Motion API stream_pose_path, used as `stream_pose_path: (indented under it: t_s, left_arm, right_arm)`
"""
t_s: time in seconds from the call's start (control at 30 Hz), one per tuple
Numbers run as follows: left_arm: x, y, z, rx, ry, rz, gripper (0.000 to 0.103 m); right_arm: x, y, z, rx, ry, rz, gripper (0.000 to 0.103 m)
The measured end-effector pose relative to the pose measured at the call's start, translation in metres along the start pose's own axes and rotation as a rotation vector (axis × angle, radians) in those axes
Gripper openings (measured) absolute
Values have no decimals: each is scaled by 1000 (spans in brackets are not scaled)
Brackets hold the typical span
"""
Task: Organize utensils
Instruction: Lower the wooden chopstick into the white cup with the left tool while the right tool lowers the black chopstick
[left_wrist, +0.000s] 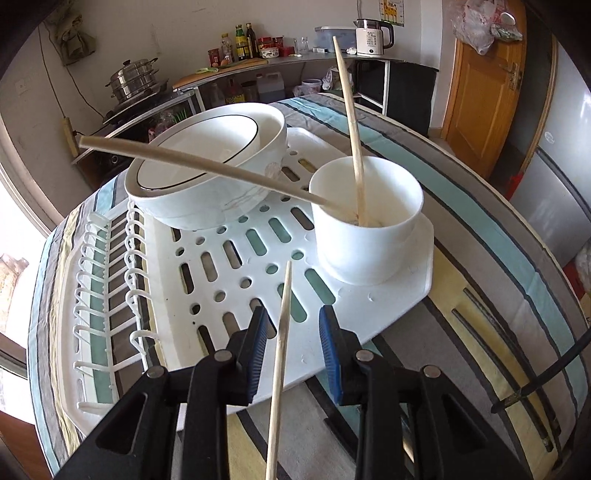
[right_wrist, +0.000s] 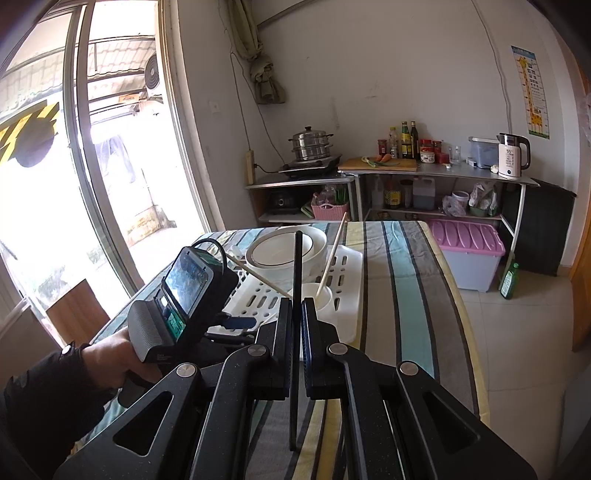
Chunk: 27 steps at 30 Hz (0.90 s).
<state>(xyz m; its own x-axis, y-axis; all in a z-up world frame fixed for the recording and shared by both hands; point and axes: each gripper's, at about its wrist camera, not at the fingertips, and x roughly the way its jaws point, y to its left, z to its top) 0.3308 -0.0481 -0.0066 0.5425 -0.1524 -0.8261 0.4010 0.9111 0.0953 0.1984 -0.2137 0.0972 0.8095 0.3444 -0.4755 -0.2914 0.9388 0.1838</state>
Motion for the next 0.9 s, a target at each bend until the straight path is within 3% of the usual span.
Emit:
stream_pose_path:
  t_s: [0.07, 0.1, 0.13, 0.33, 0.6, 0.9]
  left_arm:
    - [2, 0, 1, -3, -2, -3, 23]
    - [2, -1, 1, -4, -2, 2, 8]
    - [2, 0, 1, -7, -3, 5, 6]
    - [-27, 4, -5, -46, -86, -13, 6]
    - [-111, 7, -8, -96, -271, -51, 6]
    - [-168, 18, 13, -147, -434, -88, 6]
  right_arm:
    - [2, -1, 1, 3, 2, 0, 5]
    - [2, -2, 1, 3, 2, 0, 5]
    - [3, -2, 1, 4, 2, 0, 5]
    - [3, -3, 3, 4, 2, 0, 5]
    - [1, -4, 10, 3, -11, -8, 5]
    - [0, -3, 25, -4, -47, -27, 5]
